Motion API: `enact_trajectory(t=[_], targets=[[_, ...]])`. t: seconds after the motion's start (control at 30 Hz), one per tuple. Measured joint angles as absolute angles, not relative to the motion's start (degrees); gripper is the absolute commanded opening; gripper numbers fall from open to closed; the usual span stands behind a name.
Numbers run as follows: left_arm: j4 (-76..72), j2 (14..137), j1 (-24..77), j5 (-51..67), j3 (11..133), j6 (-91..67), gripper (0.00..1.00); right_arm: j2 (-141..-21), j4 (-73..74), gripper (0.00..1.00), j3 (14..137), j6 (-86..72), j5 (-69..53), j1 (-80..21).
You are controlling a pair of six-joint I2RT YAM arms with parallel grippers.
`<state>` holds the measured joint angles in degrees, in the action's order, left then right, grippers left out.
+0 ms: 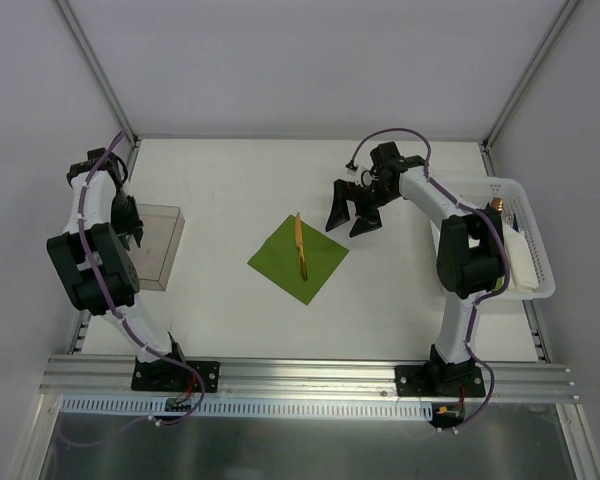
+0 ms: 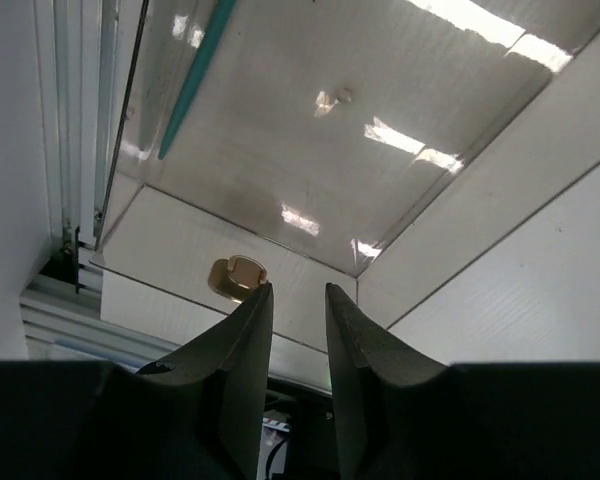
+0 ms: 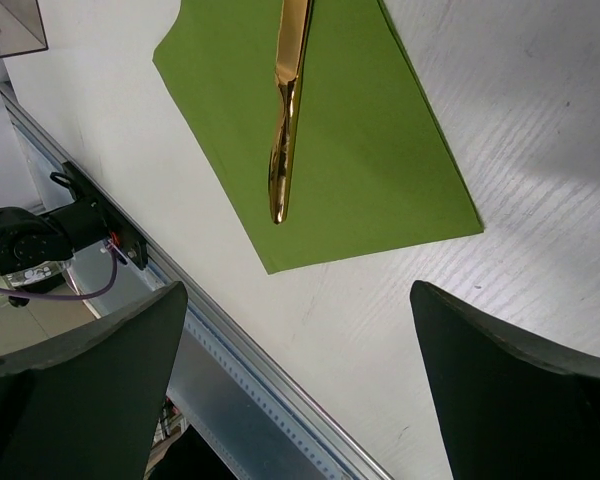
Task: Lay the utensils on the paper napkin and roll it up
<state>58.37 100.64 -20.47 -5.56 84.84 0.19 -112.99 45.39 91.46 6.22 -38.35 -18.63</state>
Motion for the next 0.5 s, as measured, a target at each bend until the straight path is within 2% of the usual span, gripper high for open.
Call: enact_trajectory(t=[0.1, 0.5], targets=[[58.96, 106.10, -20.47, -7.44, 89.23, 1.41, 0.25, -112.97, 45.45, 0.99, 91.37, 6.85, -38.70, -18.63], [54.13, 118.91, -20.47, -10.81, 101.16, 4.62, 0.27, -112.99, 46.11, 0.99, 91.00, 8.01, -39.99, -18.57]])
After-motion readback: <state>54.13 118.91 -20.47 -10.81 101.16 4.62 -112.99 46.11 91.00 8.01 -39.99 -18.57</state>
